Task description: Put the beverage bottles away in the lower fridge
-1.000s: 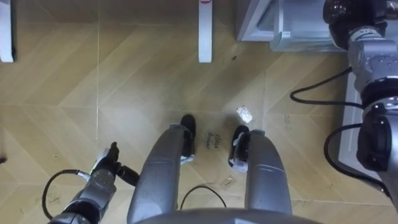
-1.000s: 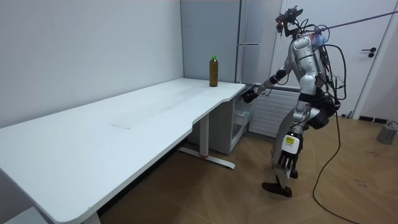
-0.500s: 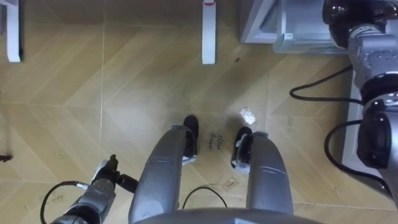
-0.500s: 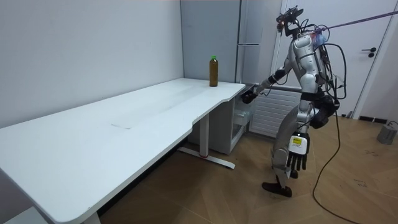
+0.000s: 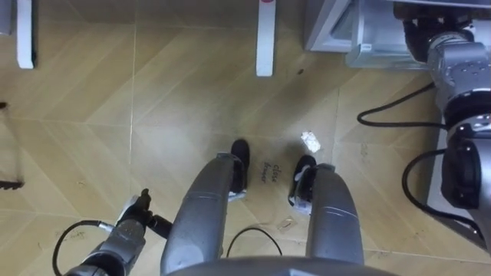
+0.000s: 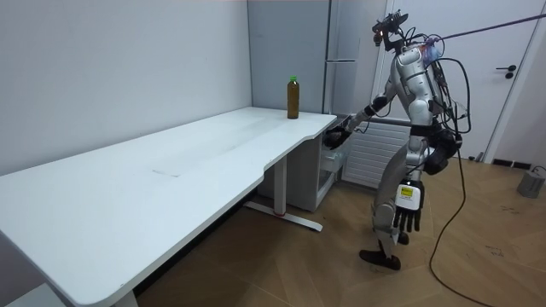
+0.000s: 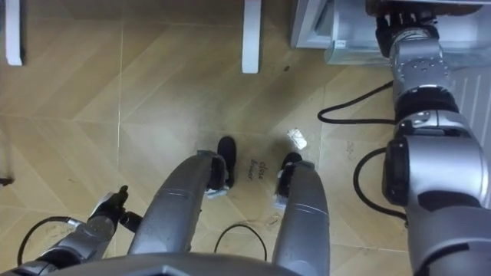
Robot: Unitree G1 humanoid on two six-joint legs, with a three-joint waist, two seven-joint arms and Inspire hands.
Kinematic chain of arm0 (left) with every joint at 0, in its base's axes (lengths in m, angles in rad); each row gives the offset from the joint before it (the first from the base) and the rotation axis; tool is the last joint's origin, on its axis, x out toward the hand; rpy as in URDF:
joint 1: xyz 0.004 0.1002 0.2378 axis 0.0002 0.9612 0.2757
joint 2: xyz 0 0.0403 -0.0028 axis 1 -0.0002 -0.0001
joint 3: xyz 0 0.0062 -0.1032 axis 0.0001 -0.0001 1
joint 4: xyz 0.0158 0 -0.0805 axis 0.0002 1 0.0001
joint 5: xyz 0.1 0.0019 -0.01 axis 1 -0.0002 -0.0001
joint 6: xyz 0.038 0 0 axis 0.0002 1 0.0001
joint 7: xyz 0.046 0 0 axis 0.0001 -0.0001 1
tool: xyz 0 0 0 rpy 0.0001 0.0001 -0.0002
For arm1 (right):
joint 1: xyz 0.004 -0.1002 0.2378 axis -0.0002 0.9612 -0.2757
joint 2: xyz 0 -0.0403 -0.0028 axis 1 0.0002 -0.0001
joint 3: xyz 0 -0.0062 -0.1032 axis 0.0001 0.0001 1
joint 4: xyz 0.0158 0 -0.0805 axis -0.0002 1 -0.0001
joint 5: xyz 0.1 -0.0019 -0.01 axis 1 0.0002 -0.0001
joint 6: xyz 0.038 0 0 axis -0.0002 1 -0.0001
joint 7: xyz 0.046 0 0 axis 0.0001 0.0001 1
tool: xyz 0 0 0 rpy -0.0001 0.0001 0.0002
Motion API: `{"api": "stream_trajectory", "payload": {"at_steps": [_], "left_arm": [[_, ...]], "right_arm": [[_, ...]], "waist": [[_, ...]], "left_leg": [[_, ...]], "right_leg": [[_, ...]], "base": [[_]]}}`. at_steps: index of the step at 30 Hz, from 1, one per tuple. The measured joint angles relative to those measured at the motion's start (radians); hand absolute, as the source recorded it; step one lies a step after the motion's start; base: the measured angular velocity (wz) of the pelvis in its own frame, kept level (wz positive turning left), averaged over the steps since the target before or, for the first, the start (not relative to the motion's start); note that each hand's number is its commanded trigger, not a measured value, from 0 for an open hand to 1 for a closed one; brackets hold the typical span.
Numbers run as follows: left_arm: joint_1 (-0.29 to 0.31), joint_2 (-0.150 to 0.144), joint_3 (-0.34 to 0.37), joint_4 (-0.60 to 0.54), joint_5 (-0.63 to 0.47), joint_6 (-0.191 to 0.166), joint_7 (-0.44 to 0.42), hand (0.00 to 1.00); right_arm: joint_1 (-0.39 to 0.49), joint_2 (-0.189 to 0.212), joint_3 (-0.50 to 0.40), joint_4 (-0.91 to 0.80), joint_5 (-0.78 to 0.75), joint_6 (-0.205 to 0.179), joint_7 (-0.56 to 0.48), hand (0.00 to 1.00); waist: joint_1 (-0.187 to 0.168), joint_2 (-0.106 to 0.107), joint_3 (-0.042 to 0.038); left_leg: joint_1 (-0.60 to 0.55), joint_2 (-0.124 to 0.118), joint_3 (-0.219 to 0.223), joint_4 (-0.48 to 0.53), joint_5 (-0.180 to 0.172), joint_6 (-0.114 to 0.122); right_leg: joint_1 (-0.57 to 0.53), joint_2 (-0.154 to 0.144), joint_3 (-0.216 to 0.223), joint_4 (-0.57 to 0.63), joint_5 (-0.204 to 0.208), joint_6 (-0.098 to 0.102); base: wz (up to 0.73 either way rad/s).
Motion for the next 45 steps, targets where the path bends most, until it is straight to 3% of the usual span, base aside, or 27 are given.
{"api": "stream_trajectory", "payload": {"at_steps": [4, 9, 28, 34, 40, 45], "left_arm": [[0.000, 0.001, -0.001, 0.000, -0.056, 0.002, 0.002, 0.00], [0.000, 0.010, -0.031, 0.000, -0.097, 0.003, 0.003, 0.00], [0.002, 0.014, -0.058, 0.000, -0.099, 0.003, 0.004, 0.00], [-0.003, 0.015, -0.022, 0.003, -0.106, -0.002, -0.001, 0.00], [-0.002, 0.015, -0.006, 0.002, -0.106, 0.000, -0.006, 0.00], [-0.001, 0.031, 0.009, -0.002, -0.106, -0.002, -0.029, 0.00]], "right_arm": [[0.001, -0.007, 0.002, 0.000, -0.001, -0.001, -0.007, 0.00], [-0.001, -0.048, 0.028, -0.003, 0.000, -0.001, 0.004, 0.00], [0.007, -0.048, 0.052, -0.002, -0.009, 0.004, -0.016, 0.00], [0.011, -0.048, 0.048, 0.058, -0.016, 0.007, -0.017, 0.00], [0.025, -0.049, 0.048, 0.078, -0.016, 0.022, -0.015, 0.00], [0.044, -0.049, 0.048, 0.116, -0.017, 0.058, 0.006, 0.00]], "waist": [[-0.004, 0.000, 0.0000], [0.000, 0.000, 0.0001], [-0.004, 0.007, 0.0059], [0.002, 0.002, 0.0103], [0.000, 0.001, 0.0113], [-0.008, -0.001, 0.0130]], "left_leg": [[0.000, 0.000, 0.000, 0.000, 0.000, 0.000], [0.002, 0.002, -0.002, 0.000, 0.000, 0.000], [0.056, 0.002, -0.003, -0.016, 0.000, 0.000], [0.105, 0.000, -0.003, -0.026, 0.000, 0.000], [0.132, 0.000, -0.003, -0.028, 0.000, 0.000], [0.177, 0.001, -0.004, -0.045, 0.000, 0.001]], "right_leg": [[0.001, 0.001, 0.000, 0.000, 0.000, 0.000], [0.007, 0.005, 0.000, -0.001, 0.001, 0.001], [0.061, 0.013, 0.006, -0.026, 0.005, 0.007], [0.111, 0.004, 0.001, -0.033, 0.001, 0.006], [0.145, -0.001, -0.006, -0.040, -0.001, 0.010], [0.202, -0.003, -0.027, -0.060, -0.008, 0.010]], "base": [[0.00], [0.00], [0.00], [0.02], [0.02], [0.09]]}}
